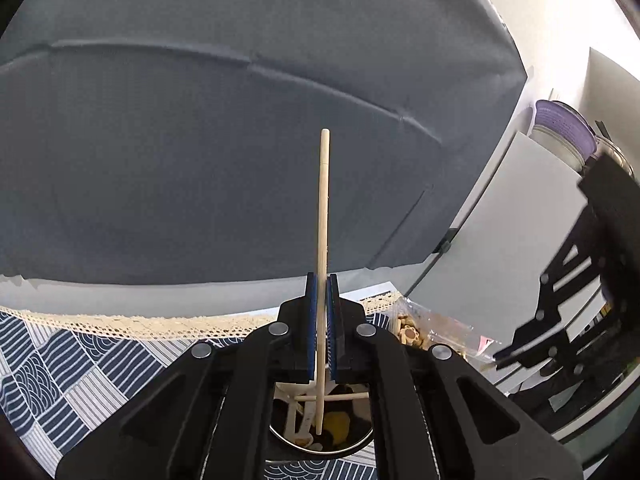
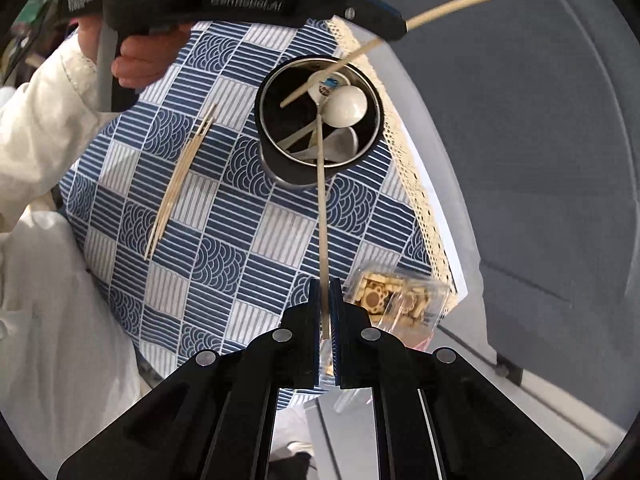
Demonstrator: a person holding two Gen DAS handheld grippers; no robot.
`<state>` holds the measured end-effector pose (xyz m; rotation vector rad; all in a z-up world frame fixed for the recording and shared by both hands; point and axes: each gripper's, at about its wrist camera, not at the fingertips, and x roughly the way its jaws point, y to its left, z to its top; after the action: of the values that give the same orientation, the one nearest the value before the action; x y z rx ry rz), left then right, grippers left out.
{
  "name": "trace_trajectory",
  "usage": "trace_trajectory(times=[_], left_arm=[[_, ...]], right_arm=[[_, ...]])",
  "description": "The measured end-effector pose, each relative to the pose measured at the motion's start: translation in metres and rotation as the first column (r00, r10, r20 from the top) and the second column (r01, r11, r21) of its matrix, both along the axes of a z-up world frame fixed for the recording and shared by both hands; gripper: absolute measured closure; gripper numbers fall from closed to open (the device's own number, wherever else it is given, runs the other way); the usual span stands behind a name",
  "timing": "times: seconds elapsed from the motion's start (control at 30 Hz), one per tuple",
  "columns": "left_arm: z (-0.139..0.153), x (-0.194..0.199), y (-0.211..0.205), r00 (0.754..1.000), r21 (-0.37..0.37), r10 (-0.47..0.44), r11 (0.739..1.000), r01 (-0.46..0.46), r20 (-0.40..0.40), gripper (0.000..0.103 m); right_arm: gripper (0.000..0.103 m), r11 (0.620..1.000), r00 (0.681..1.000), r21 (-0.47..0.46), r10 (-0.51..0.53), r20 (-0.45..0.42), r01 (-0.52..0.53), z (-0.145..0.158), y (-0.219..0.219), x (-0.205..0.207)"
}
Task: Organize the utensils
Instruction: 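Open the left tool over the holder while the right tool releases its chopstick inside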
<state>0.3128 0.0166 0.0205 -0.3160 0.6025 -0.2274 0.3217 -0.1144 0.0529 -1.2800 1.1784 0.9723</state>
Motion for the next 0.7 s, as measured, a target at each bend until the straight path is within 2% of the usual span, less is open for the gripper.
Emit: trace_trajectory(times=[0.2, 0.47, 0.53, 0.57, 0.6, 0.63, 0.67, 0.7], left_arm=[[-0.014, -0.005, -0.004, 1.0, 0.011, -0.01, 1.0, 0.01, -0.028, 0.098], [-0.017, -0.019, -0.01, 0.998, 0.041, -0.028, 0.999, 0.03, -0.061, 0.098], [-0.017, -0.027, -0.011, 0.997, 0.069, -0.014, 0.997, 0.019, -0.072, 0.097], [-0.017, -0.029, -0.011, 0.996, 0.074, -0.018, 0.997, 0.024, -0.084, 0.094], [-0.017, -0.031, -0.011, 0.995, 0.07, -0.025, 0.997, 0.031, -0.095, 0.078], [-0.016, -0.033, -0.011, 0.994, 0.066, -0.031, 0.997, 0.038, -0.103, 0.06], [-0.014, -0.038, -0.011, 0.994, 0.077, -0.026, 0.996, 0.034, -0.105, 0.055], [-0.013, -0.042, -0.012, 0.994, 0.097, -0.022, 0.995, 0.033, -0.106, 0.051]], right_arm=[[0.098, 0.999, 0.999, 0.024, -0.024, -0.022, 0.024, -0.003, 0.009, 0.021], [0.096, 0.991, 0.995, 0.108, -0.074, -0.074, 0.081, -0.009, 0.018, 0.043], [0.095, 0.983, 0.992, 0.148, -0.092, -0.085, 0.104, -0.006, 0.017, 0.05], [0.091, 0.98, 0.991, 0.163, -0.104, -0.086, 0.117, -0.005, 0.017, 0.053], [0.087, 0.974, 0.989, 0.184, -0.118, -0.086, 0.133, -0.003, 0.016, 0.056], [0.074, 0.966, 0.987, 0.207, -0.138, -0.085, 0.153, 0.0, 0.014, 0.06], [0.06, 0.961, 0.985, 0.224, -0.149, -0.083, 0.164, 0.002, 0.011, 0.062], [0.056, 0.955, 0.984, 0.242, -0.159, -0.079, 0.174, 0.004, 0.009, 0.062]])
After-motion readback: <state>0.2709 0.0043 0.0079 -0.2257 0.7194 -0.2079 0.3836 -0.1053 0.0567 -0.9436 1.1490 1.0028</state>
